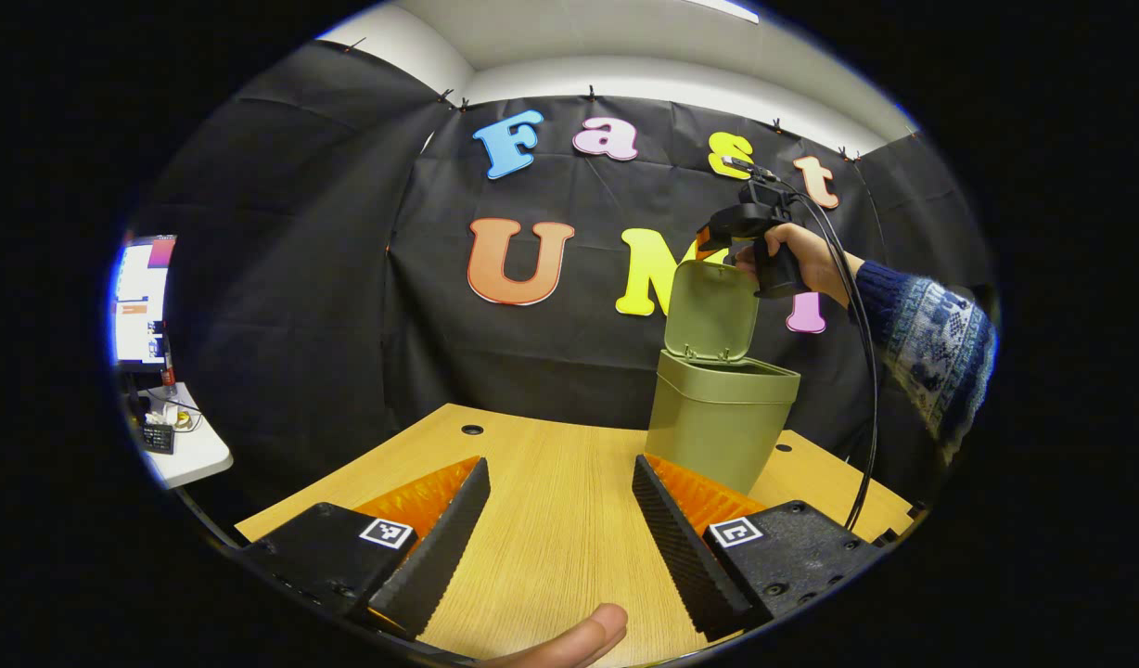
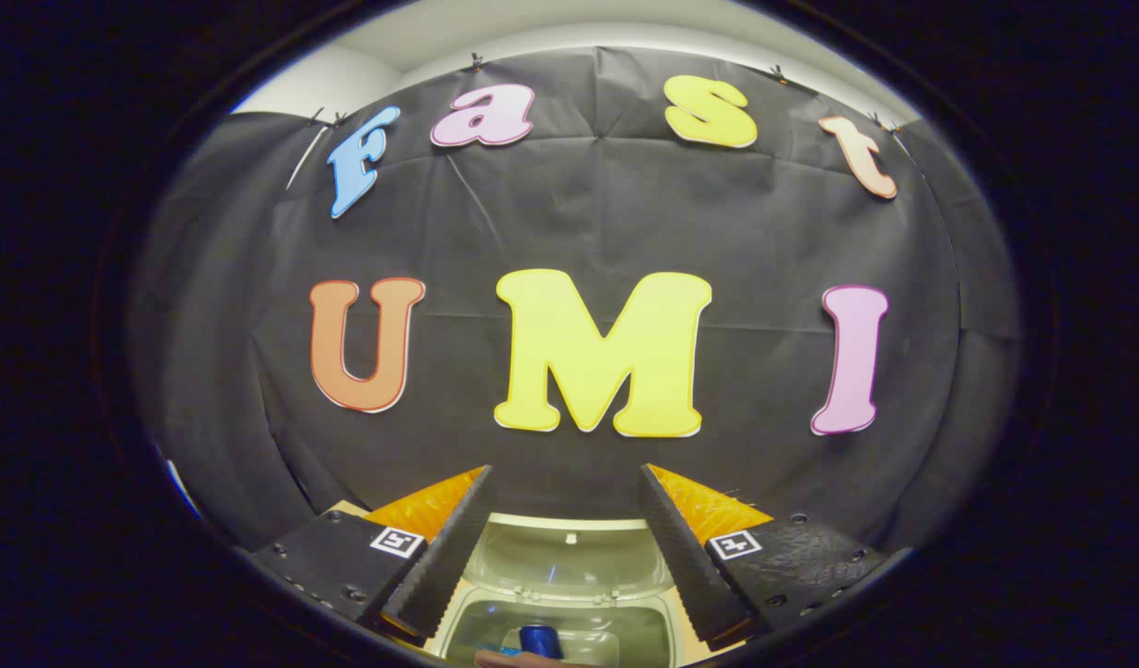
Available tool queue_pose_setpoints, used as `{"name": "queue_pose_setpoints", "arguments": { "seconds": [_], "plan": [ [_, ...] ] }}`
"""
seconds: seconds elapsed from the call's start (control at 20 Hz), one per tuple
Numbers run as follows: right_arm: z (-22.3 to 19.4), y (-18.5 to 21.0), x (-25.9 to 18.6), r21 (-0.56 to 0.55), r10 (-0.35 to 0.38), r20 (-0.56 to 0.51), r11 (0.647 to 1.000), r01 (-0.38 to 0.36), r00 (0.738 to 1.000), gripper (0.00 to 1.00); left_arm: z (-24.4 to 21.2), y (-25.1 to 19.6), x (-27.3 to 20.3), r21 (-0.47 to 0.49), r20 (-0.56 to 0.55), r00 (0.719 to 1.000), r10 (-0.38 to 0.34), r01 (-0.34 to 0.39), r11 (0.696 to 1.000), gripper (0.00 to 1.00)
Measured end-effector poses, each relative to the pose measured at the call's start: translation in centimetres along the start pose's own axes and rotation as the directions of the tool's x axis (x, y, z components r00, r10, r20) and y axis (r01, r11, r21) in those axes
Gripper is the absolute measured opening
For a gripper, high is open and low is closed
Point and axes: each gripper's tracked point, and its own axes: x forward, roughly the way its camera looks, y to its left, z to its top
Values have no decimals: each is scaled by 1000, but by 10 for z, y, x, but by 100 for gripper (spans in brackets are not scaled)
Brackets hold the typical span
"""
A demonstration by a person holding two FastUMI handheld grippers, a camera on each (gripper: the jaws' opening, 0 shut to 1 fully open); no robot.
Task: Press the lid of the desktop garbage bin to open it, pick up the crumpled paper on the desktop and throw it into the bin, then pick up the pop can on the desktop and drop it into the bin, and finally close the garbage bin lid.
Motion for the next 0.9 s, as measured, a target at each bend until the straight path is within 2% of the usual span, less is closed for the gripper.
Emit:
{"name": "queue_pose_setpoints", "arguments": {
  "seconds": [0.1,0.4,0.55,0.6,0.65,0.7,0.75,0.9],
  "plan": [
    [-4,0,-9,17,20,-5,1000,-20,1000,96,1,-2,-1,9,5,1000,-4,4,1000,100],
    [-18,-1,-39,-41,32,2,999,-32,999,95,-4,-16,0,49,-6,999,-33,33,998,100],
    [-32,-2,-56,-47,41,4,998,-41,999,95,-6,-19,2,60,-5,1000,-25,25,998,99],
    [-37,-3,-60,-45,45,7,998,-44,999,98,-10,-22,4,57,-18,999,-26,27,998,99],
    [-45,-3,-63,-42,48,3,998,-48,999,93,-13,-25,4,53,-28,999,-31,33,998,99],
    [-54,-5,-66,-36,47,-9,998,-47,999,98,-15,-29,5,54,-37,999,-39,41,998,100],
    [-63,-5,-67,-32,48,-23,998,-49,999,95,-15,-31,4,56,-37,999,-39,41,998,100],
    [-90,-6,-72,-50,47,-64,997,-50,997,98,-12,-29,3,75,-27,999,-27,29,997,100]
  ]
}}
